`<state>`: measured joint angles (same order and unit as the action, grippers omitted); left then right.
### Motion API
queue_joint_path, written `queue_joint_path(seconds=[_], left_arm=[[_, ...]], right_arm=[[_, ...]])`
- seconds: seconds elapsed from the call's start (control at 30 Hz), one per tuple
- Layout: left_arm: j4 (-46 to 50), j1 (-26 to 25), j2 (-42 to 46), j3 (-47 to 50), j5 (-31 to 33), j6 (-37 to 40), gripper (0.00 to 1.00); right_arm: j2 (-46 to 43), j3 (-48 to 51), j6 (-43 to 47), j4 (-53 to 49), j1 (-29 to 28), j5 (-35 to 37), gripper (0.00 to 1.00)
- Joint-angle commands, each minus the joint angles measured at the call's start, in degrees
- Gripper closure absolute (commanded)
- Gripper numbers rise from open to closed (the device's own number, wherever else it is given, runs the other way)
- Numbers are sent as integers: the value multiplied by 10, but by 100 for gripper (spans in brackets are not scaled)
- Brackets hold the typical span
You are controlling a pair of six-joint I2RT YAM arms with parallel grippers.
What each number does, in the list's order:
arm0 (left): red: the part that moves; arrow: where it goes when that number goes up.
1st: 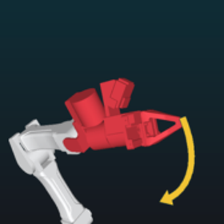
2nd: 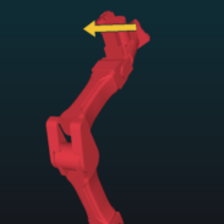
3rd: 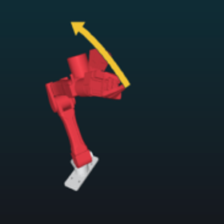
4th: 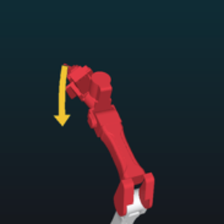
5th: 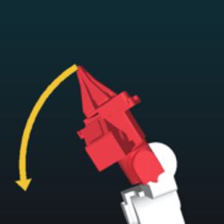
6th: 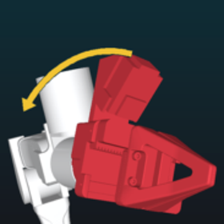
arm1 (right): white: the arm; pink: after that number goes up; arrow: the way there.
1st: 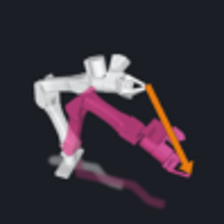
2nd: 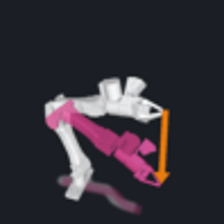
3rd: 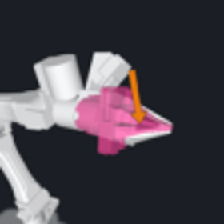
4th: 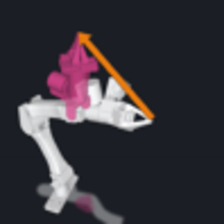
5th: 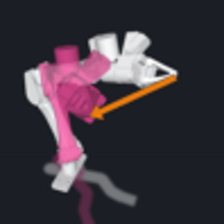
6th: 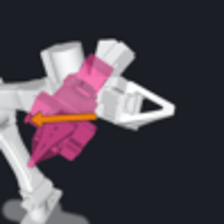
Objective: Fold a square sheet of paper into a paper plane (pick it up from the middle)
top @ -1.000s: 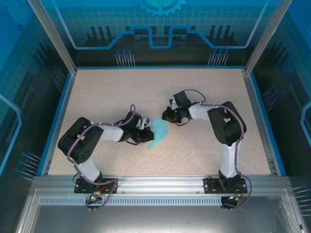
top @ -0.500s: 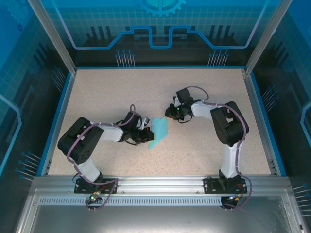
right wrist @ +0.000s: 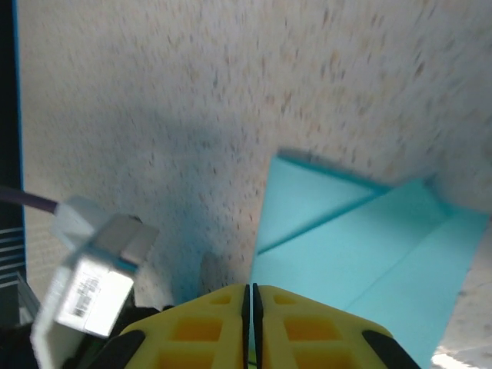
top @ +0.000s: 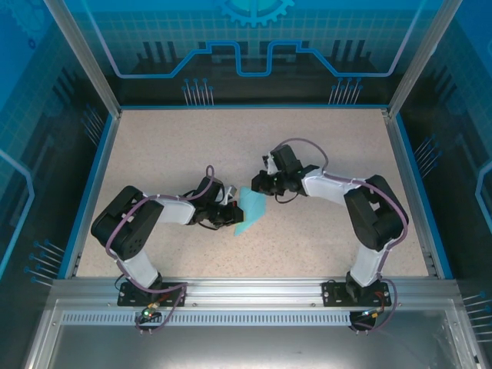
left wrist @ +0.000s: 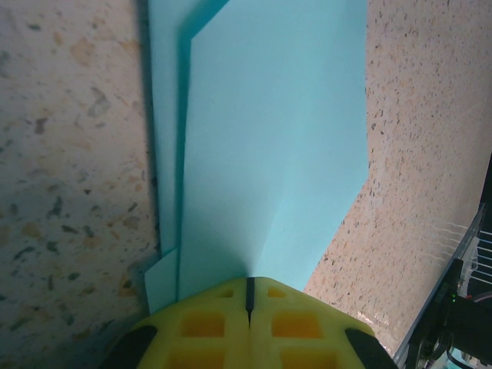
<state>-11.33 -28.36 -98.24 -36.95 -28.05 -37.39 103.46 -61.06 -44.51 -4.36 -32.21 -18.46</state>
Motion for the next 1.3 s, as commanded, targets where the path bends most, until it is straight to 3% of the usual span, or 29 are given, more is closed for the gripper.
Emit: queue_joint_path(seconds=[0.0, 0.23, 0.47, 0.9, 1.07, 1.27], left_arm=[[103, 0, -24, 37, 77, 18, 100], [99, 0, -23, 37, 73, 16, 100], [102, 0, -7, 36, 67, 13, 100], [113, 3, 114, -22, -14, -57, 92], [79, 5, 84, -35, -79, -104, 91], [52, 5, 40, -19, -75, -129, 90]], right_arm=[[24, 15, -31, 38, -15, -8, 88], [68, 10, -28, 36, -32, -23, 88], [93, 28, -34, 29, -31, 10, 88], [99, 34, -27, 10, -31, 31, 88], [101, 32, -26, 10, -31, 29, 88], [101, 35, -25, 9, -32, 28, 88]])
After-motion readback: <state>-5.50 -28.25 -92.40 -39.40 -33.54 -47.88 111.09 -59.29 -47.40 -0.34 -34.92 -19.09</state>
